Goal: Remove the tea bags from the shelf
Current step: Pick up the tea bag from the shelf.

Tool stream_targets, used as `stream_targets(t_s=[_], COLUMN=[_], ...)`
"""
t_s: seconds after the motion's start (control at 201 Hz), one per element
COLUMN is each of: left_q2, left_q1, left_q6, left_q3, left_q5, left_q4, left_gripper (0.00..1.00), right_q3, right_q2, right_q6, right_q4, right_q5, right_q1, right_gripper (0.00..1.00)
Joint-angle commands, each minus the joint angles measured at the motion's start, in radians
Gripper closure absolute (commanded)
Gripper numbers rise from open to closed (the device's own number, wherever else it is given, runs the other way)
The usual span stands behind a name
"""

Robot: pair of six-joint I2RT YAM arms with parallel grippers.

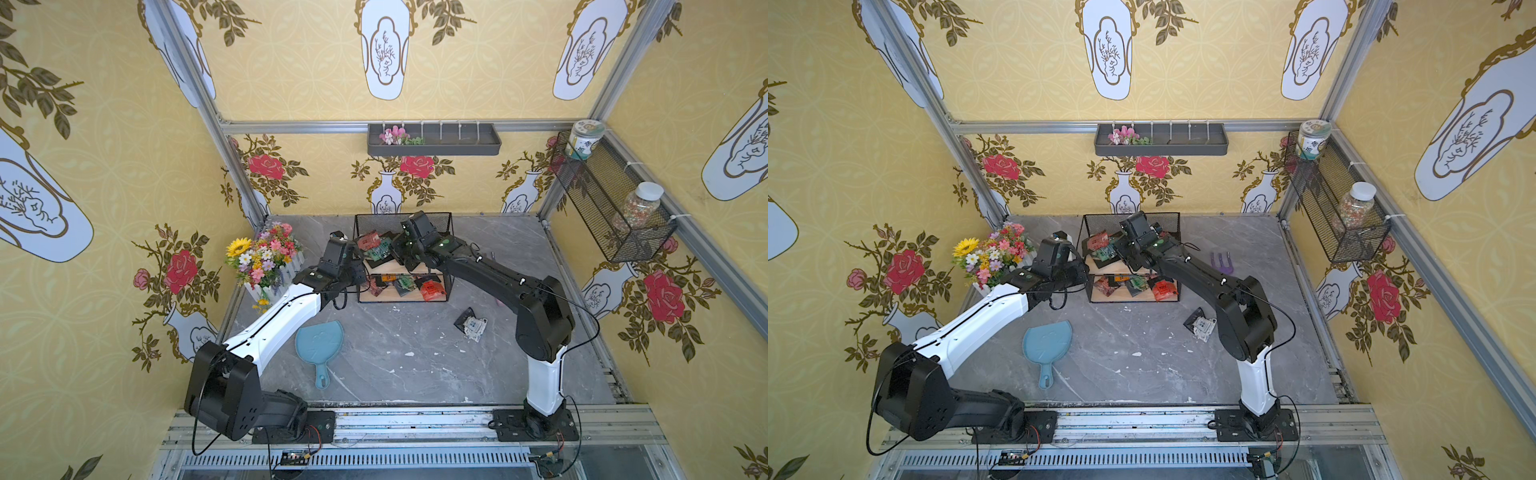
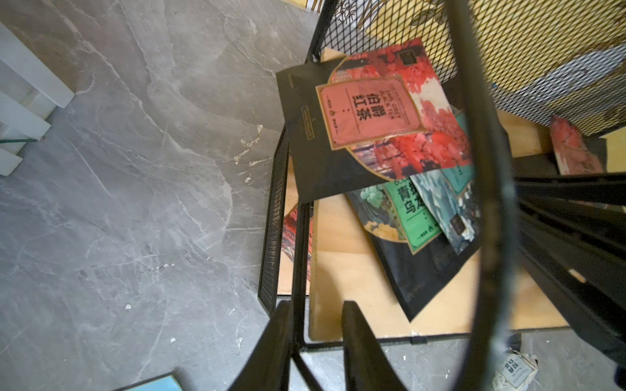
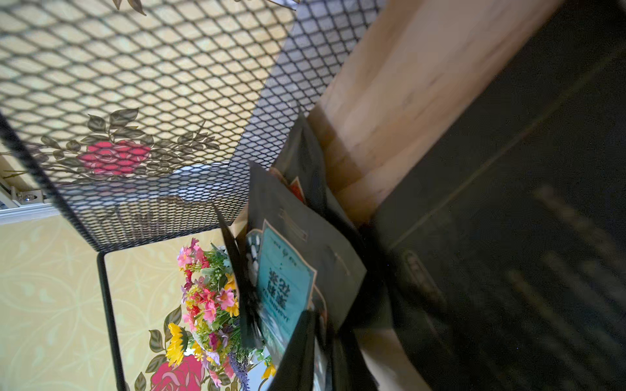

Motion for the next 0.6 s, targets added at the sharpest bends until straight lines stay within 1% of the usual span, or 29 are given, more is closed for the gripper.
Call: stream_targets(t_s=[0.0, 0.105, 0.239, 0.423, 0.592], left_q2=[0.005, 0.005, 0.008, 0.009, 0.011], left_q1=[-0.002, -0.001, -0.001, -0.002, -0.001], left_q6=[0.010, 0.010, 0.011, 0.011, 0.011], left_q3=[-0.003, -0.002, -0.003, -0.002, -0.001], left_q5=[0.011, 0.008, 0.009, 0.009, 0.010], left_q4=[-0.010, -0.010, -0.010, -0.010, -0.010], left_gripper=[0.70, 0.70, 0.70, 0.70, 0.70], right_q3=[-0.008, -0.018, -0.033, -0.027, -0.020], right_q2=[-0.015, -0.031, -0.058, -0.092, -0.110], right_q6=[0.011, 0.021, 0.027, 0.022, 0.020], right_q4=[-0.083, -0.091, -0.098, -0.115, -0.121], right_q5=[0.043, 0.057, 0.068, 0.089, 0.083], right_q1=[0.003, 0.005, 0.009, 0.009, 0.010], right_gripper=[0.88, 0.94, 0.97, 0.99, 1.00])
